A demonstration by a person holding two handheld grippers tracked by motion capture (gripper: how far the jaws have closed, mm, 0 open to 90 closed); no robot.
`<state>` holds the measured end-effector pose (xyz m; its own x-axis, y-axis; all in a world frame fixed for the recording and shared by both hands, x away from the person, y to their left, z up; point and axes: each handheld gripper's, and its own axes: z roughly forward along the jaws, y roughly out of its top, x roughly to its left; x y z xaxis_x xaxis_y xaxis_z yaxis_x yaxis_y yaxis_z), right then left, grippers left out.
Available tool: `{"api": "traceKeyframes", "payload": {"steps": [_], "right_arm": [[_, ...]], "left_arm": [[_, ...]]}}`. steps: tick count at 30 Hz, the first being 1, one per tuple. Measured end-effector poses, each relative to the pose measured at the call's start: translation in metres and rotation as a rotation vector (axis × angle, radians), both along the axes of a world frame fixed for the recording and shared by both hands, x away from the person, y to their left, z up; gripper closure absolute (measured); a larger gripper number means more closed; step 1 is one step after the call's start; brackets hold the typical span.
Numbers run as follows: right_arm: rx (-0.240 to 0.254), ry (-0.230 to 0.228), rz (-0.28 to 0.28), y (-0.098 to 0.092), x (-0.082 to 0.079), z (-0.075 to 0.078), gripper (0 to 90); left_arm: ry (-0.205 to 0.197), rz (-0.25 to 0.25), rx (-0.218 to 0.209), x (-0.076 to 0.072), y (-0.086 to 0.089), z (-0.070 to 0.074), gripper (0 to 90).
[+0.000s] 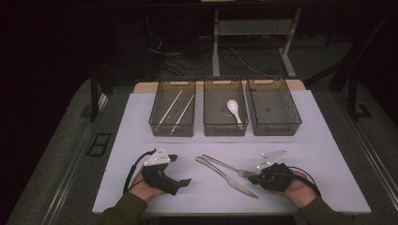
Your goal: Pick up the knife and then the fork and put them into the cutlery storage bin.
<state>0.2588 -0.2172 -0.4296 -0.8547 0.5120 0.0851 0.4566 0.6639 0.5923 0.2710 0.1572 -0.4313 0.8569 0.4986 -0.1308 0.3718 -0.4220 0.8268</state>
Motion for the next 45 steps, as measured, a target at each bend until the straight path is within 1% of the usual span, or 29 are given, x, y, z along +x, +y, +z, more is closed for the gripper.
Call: {"api": "traceKeyframes", "payload": {"steps": [10, 15, 17, 22, 26, 31, 33, 35, 38, 41, 45], "right_arm": [[-0.027, -0.027, -0.062, -0.012, 0.027, 0.000, 89.5], [-0.015, -0.019, -0.061, -0.014, 0.030, 0.001, 89.4], [0.001, -0.024, -0.050, -0.015, 0.030, 0.005, 88.8], [0.045, -0.037, -0.025, -0.012, 0.036, 0.018, 80.2], [0.067, -0.058, 0.004, -0.003, 0.048, 0.026, 78.5], [0.067, -0.058, 0.041, 0.015, 0.067, 0.030, 78.5], [0.061, -0.052, 0.064, 0.024, 0.074, 0.028, 78.5], [0.038, -0.059, 0.086, 0.033, 0.080, 0.025, 78.2], [0.013, -0.045, 0.109, 0.042, 0.088, 0.016, 78.1], [-0.002, -0.028, 0.145, 0.047, 0.093, 0.008, 78.2], [-0.021, -0.014, 0.166, 0.052, 0.093, 0.002, 78.3]], "left_arm": [[0.002, -0.001, 0.001, 0.001, 0.000, -0.001, 0.0], [0.000, -0.003, 0.001, 0.000, 0.000, 0.000, 0.0], [0.001, -0.003, 0.002, 0.000, 0.000, 0.000, 0.0], [0.001, -0.002, 0.003, 0.000, 0.000, 0.000, 0.0], [0.002, -0.003, 0.002, 0.000, 0.000, 0.000, 0.0], [0.004, -0.003, -0.001, 0.001, 0.000, -0.001, 0.0], [0.005, -0.004, -0.001, 0.001, 0.000, -0.001, 0.0], [0.006, -0.005, -0.001, 0.001, 0.000, -0.001, 0.0], [0.005, -0.007, -0.002, 0.000, 0.000, -0.001, 0.0], [0.008, -0.008, -0.003, 0.001, 0.000, -0.001, 0.0], [0.009, -0.011, -0.002, 0.001, 0.000, -0.002, 0.0]]}}
